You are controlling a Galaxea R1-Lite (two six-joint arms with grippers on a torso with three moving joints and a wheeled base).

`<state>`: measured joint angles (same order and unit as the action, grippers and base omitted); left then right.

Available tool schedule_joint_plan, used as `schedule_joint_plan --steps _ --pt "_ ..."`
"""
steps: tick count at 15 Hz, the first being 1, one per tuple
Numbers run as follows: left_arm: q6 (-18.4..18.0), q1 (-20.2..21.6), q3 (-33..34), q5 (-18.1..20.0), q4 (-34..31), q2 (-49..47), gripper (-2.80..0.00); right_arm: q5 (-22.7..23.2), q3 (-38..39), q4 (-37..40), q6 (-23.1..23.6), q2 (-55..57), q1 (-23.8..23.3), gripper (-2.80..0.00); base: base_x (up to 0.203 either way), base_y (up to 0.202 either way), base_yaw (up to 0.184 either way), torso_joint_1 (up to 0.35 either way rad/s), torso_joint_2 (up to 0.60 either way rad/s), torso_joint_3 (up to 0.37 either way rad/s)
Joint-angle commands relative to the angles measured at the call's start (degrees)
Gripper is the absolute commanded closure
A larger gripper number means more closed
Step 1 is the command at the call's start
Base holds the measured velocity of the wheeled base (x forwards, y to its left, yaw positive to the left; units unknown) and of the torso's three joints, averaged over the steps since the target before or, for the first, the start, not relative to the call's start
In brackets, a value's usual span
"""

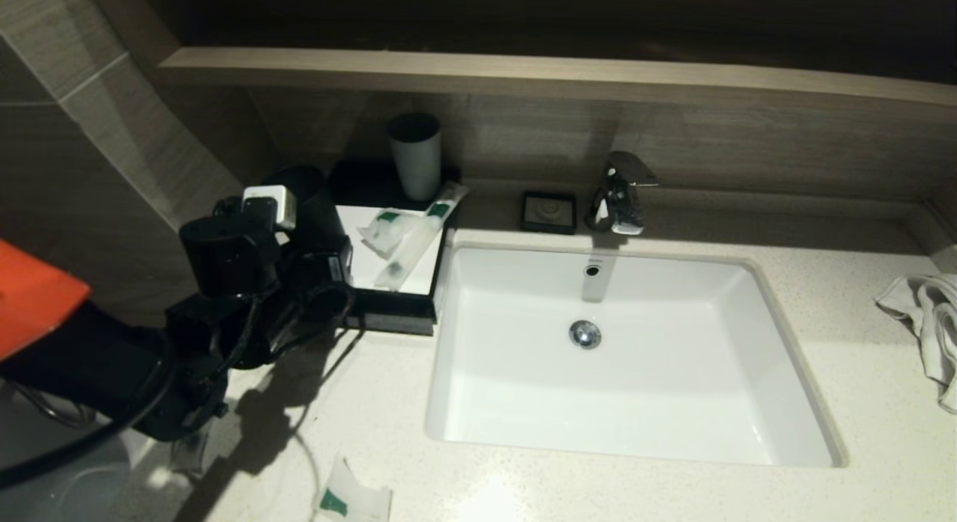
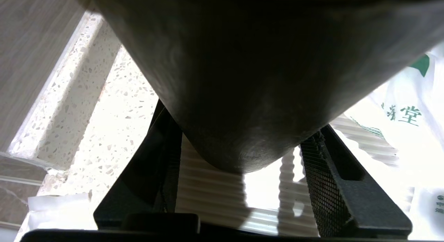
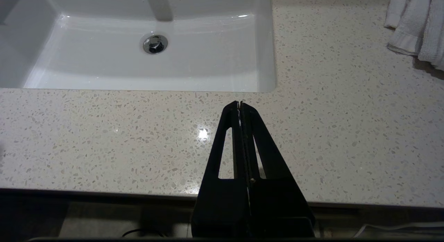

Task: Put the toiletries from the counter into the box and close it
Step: Pick up the cup

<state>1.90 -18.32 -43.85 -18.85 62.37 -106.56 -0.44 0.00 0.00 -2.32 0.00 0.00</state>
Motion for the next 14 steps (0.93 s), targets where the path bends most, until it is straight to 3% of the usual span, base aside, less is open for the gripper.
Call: schedule_joint_plan --steps 1,6,14 --pt "0.0 0.0 0.0 -0.1 0.8 0.3 0.0 0.0 0.0 0.0 -0.1 0.0 0.0 0.0 0.0 0.0 0.0 0.0 0.0 0.0" --pt "-1.3 0.0 1.5 -0.6 4.3 2.7 0.0 0.0 0.0 0.0 0.0 0.1 0.0 0.0 0.0 0.0 0.0 0.0 0.0 0.0" --pt "-1.4 -0.2 6.3 -0.5 -3.2 12.5 0.0 0.0 0.0 0.0 -0.1 0.0 0.0 0.0 0.0 0.0 0.0 0.0 0.0 0.0"
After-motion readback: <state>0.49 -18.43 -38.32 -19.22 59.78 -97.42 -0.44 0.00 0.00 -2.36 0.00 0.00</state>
